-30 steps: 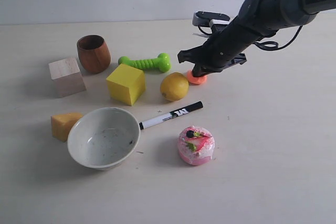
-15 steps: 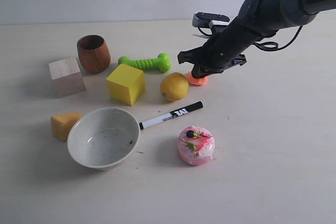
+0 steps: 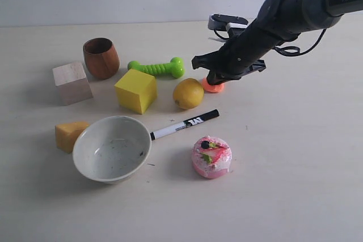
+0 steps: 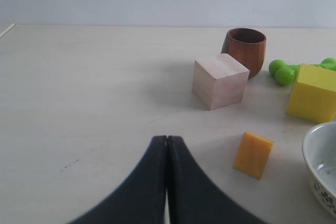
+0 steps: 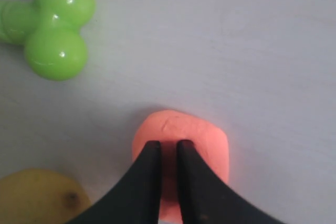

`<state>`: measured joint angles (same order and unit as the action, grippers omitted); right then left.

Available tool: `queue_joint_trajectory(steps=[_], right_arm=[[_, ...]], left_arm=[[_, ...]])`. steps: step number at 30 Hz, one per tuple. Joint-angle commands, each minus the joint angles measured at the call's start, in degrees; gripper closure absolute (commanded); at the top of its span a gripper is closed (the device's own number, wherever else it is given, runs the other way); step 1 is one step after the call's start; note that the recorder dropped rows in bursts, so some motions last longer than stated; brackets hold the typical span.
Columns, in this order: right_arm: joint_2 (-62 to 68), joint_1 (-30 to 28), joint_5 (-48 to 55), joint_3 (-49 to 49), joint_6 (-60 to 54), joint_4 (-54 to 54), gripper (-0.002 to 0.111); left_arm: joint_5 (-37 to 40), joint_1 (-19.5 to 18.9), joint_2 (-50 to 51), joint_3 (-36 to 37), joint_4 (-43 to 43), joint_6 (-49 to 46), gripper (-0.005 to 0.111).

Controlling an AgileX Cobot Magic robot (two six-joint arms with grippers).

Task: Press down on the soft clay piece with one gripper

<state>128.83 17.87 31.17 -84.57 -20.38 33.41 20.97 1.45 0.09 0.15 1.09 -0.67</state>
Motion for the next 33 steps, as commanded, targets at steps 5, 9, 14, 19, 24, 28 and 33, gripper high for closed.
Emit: queue_joint_trajectory(steps=[5, 9, 14, 19, 24, 28, 33], right_arm=[[1.18, 0.07, -0.76, 0.16, -0.02, -0.34, 0.093], [1.18, 0.07, -0.76, 0.16, -0.02, -0.34, 0.093], [0.86, 0.07, -0.95, 0.16, -0.02, -0.34, 0.093], [-1.45, 0.07, -1.40, 0.16, -0.02, -0.34, 0.093], [-2.90, 0.07, -1.52, 0.16, -0.02, -0.34, 0.093], [-3.01, 0.07, -1.52, 0.16, -0.12, -0.34, 0.093], [-2.90, 0.07, -2.18, 0.16, -0.49, -0.34, 0.093]], left_arm=[[-0.64, 0.31, -0.09, -0.15, 0.19, -0.01, 0.107], [-0.64, 0.31, -0.09, -0.15, 0.19, -0.01, 0.107], [-0.64, 0.31, -0.09, -0.15, 0.19, -0.01, 0.107], [-0.64, 0.31, -0.09, -0.15, 0.19, -0.01, 0.107], [-0.64, 0.31, -0.09, -0.15, 0.19, -0.01, 0.107], [-0.64, 0.31, -0.09, -0.15, 0.19, -0.01, 0.107], [-0.64, 0.31, -0.09, -0.15, 0.19, -0.01, 0.107]])
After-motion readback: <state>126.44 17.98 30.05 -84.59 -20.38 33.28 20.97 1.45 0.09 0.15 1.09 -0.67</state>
